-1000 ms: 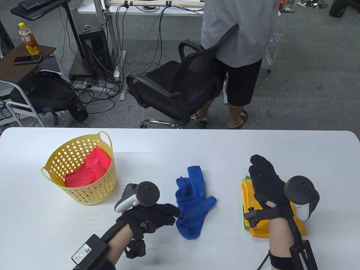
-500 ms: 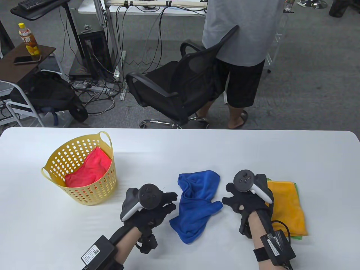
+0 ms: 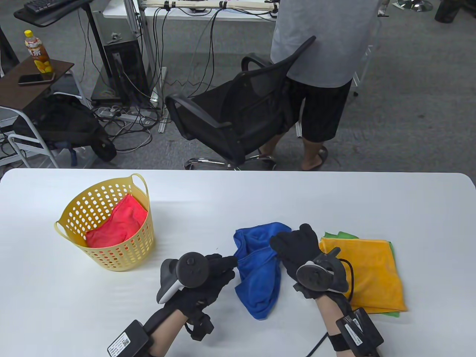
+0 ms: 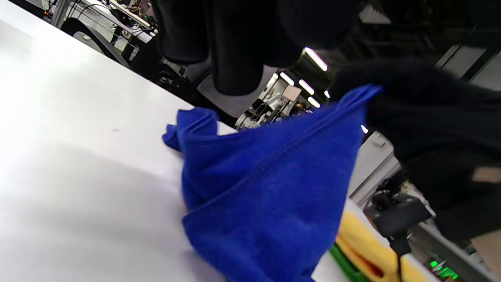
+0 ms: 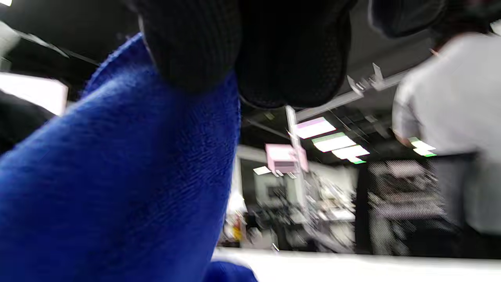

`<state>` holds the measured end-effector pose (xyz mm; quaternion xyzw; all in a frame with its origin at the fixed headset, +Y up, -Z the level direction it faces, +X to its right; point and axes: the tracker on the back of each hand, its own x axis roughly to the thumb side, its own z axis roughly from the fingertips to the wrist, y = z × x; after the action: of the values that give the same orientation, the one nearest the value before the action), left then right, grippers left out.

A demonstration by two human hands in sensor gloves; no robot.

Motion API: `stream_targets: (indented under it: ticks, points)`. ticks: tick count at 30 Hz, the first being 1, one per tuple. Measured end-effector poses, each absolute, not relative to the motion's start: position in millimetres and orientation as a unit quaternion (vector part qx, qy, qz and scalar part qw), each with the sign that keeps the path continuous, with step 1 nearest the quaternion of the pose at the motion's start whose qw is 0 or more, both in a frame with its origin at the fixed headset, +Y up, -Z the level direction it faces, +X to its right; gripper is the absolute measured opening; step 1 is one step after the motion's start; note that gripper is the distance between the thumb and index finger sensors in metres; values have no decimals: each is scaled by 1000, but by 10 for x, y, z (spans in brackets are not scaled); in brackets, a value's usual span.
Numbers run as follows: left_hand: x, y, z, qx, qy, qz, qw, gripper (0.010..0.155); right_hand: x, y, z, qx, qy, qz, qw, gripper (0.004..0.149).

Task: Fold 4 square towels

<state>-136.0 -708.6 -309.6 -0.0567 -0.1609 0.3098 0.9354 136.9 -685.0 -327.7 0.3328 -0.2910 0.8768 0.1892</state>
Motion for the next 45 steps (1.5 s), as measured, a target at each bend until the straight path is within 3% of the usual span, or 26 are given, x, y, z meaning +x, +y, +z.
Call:
stream_targets:
  ticks: [3,8,12,18,24,28,30,38,45]
  points:
    - [-1368,-6989,-3012,-44,-183,350,918,56,1210,-6642,-3070,386,-310,830,256,37]
    - [-1306,-6884,-2873,-30,-208,389,897,67,992,-6639,-2894,428,-307,795,300,38]
    - [-1300,-6847,-2805,11,-203,380,902,63,949,-6676,-2852,396,-341,805,282,37]
    - [-1241,-6930,-2823,-10,-208,383,900,66,903,-6698,-2810,381,-361,814,249,34]
    - [-1292,-6924,-2823,18,-189,378,906,42,865,-6678,-2781,365,-362,823,242,35]
    - [-1335,-6895,-2824,22,-189,392,900,44,887,-6698,-2817,362,-346,829,249,36]
    - [-1322,-6898,-2848,2,-198,396,897,68,869,-6721,-2834,380,-328,825,260,37]
    - [-1299,-6989,-2912,-52,-205,447,869,55,853,-6729,-2824,369,-347,825,249,34]
    - [-1334,-6946,-2899,-21,-199,424,883,55,842,-6752,-2845,361,-336,832,255,35]
